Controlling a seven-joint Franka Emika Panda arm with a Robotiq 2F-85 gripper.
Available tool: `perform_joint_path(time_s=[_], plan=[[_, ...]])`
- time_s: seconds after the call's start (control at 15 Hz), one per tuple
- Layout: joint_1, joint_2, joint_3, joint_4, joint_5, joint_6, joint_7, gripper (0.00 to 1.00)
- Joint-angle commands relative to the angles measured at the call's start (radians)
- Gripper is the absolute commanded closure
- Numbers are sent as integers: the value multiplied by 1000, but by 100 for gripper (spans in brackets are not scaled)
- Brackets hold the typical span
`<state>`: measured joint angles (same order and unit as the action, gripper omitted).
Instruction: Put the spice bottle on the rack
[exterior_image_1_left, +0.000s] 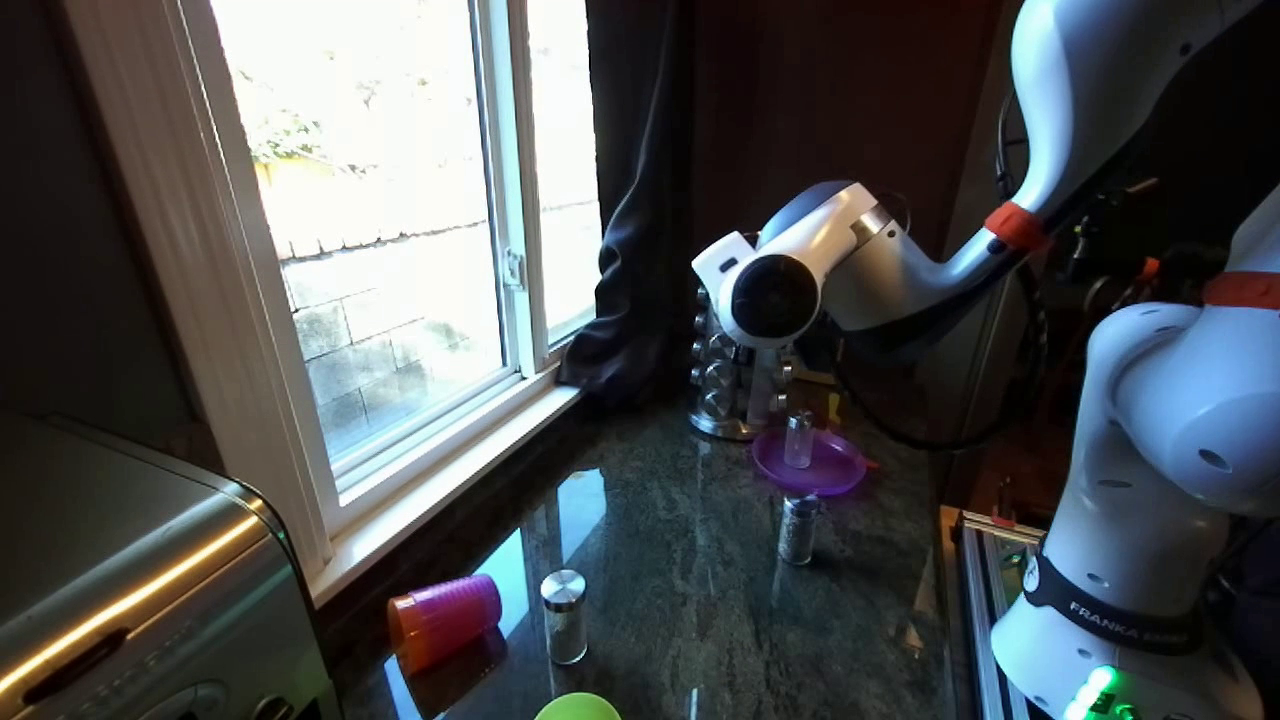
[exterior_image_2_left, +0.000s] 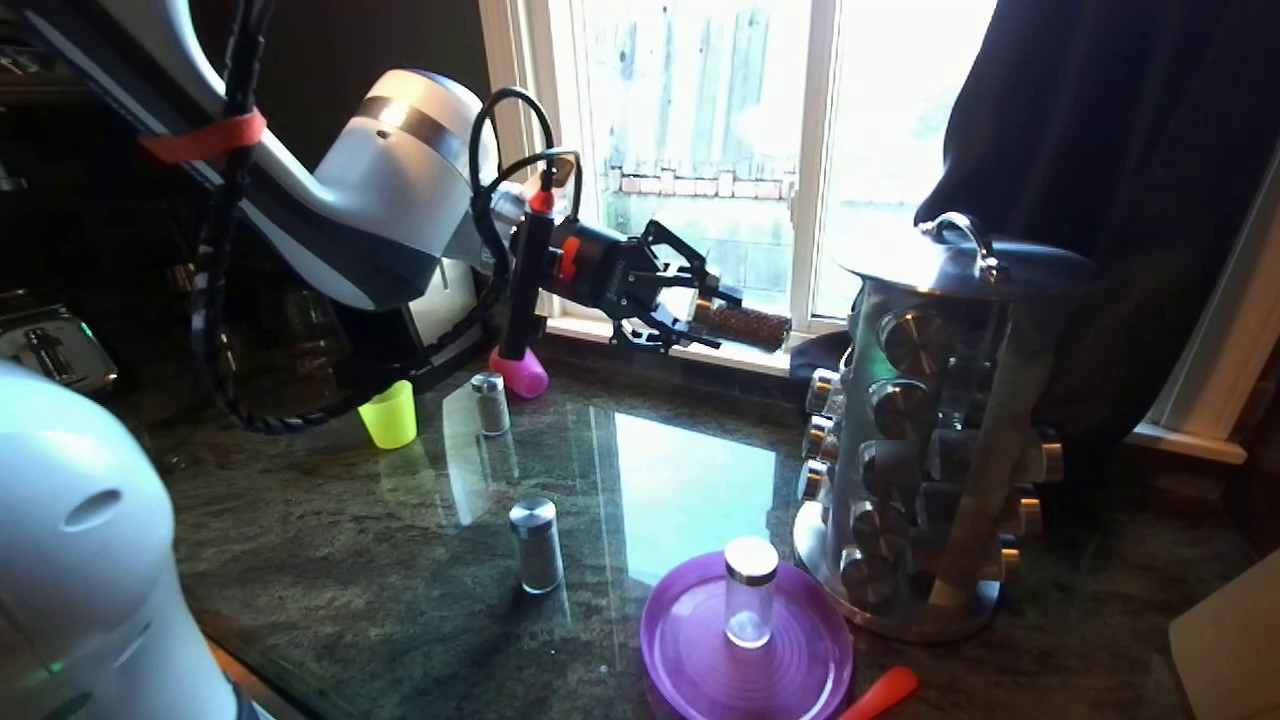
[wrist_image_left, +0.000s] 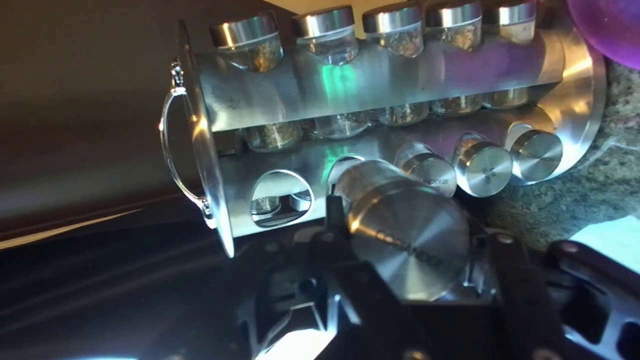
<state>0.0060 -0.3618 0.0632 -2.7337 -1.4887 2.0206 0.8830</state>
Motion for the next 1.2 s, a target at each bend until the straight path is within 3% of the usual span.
perform_joint_path(time_s=[0.0,0.4,1.13], plan=[[30,42,-29,50,61,-27,-42,76],[22,110,-47,111,105,-24,-60,76],[15,251,-37,248,107,-89,64,76]])
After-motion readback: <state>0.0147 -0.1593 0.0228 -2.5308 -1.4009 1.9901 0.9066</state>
